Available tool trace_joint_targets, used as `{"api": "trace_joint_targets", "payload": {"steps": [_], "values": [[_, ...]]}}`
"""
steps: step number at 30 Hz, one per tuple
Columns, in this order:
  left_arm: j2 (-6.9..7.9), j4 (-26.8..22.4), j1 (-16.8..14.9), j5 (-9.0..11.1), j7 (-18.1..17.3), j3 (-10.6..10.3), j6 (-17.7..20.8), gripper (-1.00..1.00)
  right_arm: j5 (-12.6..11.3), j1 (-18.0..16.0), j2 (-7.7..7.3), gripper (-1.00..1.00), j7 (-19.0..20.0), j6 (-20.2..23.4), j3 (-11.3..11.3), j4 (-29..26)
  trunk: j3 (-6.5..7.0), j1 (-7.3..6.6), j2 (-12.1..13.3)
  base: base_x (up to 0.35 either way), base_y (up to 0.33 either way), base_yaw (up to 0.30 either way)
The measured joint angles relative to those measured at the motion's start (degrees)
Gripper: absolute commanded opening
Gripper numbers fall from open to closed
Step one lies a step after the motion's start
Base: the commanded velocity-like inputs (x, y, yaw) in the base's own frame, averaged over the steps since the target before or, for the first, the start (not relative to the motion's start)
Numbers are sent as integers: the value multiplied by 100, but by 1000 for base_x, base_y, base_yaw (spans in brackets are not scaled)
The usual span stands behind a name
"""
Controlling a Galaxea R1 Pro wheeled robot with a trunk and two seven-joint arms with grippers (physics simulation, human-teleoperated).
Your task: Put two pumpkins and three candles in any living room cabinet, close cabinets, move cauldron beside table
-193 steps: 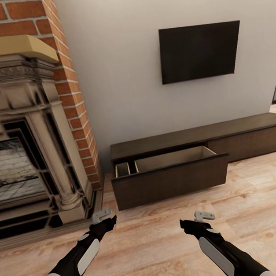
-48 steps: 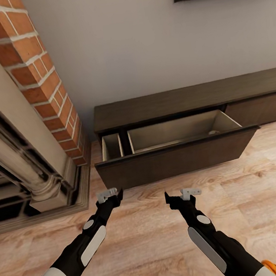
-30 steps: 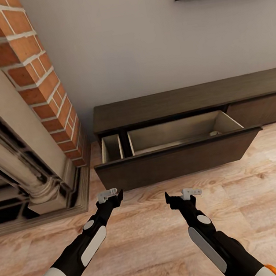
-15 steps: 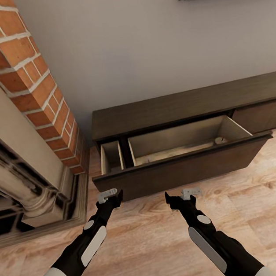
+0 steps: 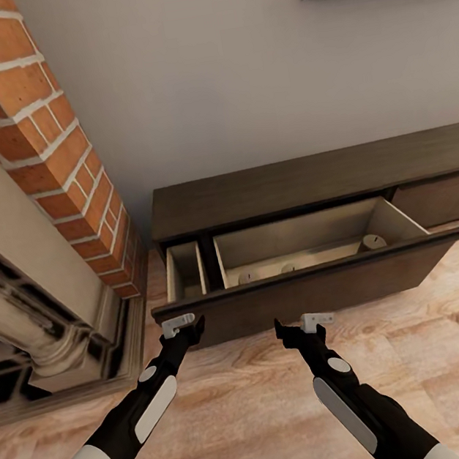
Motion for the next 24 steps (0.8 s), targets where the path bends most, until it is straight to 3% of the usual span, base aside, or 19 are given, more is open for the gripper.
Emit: {"api": "trace_joint_targets", "payload": {"steps": [9,14,20,24], "values": [[1,-49,1,12,0,10,-8,100,0,2,-1,100,0,0,-3,1,0,2,0,24,0,0],[1,-46,0,1,0,11,-2,100,-1,1,0,100,0,0,-5,1,-110,15,-6,2,0,0],[-4,-42,0,0,0,4,0,100,0,2,-4,100,0,0,-5,1,-111,14,-7,0,0,0],[-5,-29,0,1,0,-7,0,100,1,3,-7,100,0,-7,-2,-8,-199,25,-12,0,0,0]]}}
